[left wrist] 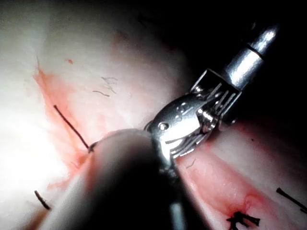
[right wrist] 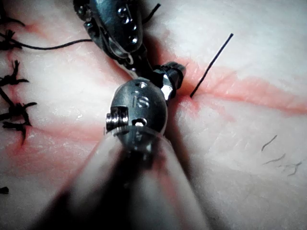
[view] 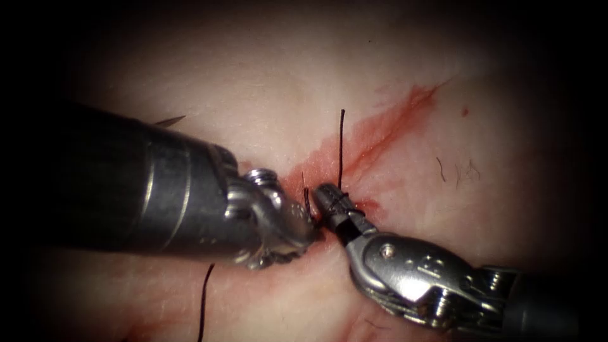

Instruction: Wound Closure

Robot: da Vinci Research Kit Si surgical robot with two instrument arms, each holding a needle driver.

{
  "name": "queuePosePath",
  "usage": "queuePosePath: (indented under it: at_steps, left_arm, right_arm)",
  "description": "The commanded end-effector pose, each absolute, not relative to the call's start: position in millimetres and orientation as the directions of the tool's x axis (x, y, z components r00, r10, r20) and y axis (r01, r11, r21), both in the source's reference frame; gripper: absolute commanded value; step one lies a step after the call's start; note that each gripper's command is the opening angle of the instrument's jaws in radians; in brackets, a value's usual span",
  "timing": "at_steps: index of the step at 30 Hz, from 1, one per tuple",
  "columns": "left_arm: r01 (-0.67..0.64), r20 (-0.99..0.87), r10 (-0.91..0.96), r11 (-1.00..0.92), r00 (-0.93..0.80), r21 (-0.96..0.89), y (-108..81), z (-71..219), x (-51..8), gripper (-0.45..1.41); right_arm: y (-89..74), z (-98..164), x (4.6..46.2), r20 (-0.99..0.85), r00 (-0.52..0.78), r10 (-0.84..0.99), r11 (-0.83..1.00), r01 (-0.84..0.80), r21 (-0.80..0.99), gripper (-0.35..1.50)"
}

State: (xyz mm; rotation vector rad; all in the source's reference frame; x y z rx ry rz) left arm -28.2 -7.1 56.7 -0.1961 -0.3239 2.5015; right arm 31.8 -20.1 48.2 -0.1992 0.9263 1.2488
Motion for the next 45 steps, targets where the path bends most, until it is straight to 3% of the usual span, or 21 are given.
queuePosePath:
  at_steps: [1, 7, 9, 13, 29, 35, 39, 45]
  left_arm:
    - [-0.550, -0.066, 0.586, -0.789, -0.808, -0.274, -7.0, 57.2, -28.7, -0.45]
    - [-0.549, -0.064, 0.585, -0.790, -0.809, -0.274, -7.0, 57.2, -28.7, -0.45]
    - [-0.549, -0.064, 0.585, -0.790, -0.809, -0.274, -7.0, 57.2, -28.7, -0.45]
    - [-0.549, -0.064, 0.585, -0.790, -0.809, -0.274, -7.0, 57.2, -28.6, -0.45]
    - [-0.553, -0.059, 0.587, -0.787, -0.807, -0.274, -6.9, 57.1, -29.0, -0.45]
    - [-0.555, -0.057, 0.589, -0.785, -0.806, -0.275, -6.9, 56.9, -29.2, -0.45]
    - [-0.555, -0.057, 0.589, -0.785, -0.806, -0.275, -6.9, 56.9, -29.3, -0.45]
    - [-0.555, -0.057, 0.589, -0.785, -0.806, -0.275, -6.8, 56.9, -29.3, -0.45]
  right_arm:
    - [-20.0, 48.5, 32.7, -0.692, 0.021, 0.721, 0.353, -0.871, 0.342, 0.11]
    - [-19.9, 48.8, 32.5, -0.692, 0.022, 0.722, 0.349, -0.874, 0.337, 0.17]
    - [-19.9, 48.8, 32.5, -0.692, 0.021, 0.722, 0.349, -0.874, 0.337, 0.07]
    - [-19.9, 48.7, 32.4, -0.693, 0.016, 0.721, 0.333, -0.885, 0.325, 0.21]
    - [-19.3, 49.5, 31.5, -0.684, -0.011, 0.729, 0.260, -0.921, 0.291, 0.09]
    - [-18.9, 50.5, 30.8, -0.675, -0.003, 0.738, 0.252, -0.927, 0.279, 0.14]
    - [-18.6, 50.9, 30.4, -0.676, -0.005, 0.737, 0.243, -0.931, 0.272, 0.27]
    - [-18.4, 51.1, 30.3, -0.677, -0.007, 0.736, 0.238, -0.933, 0.270, 0.29]
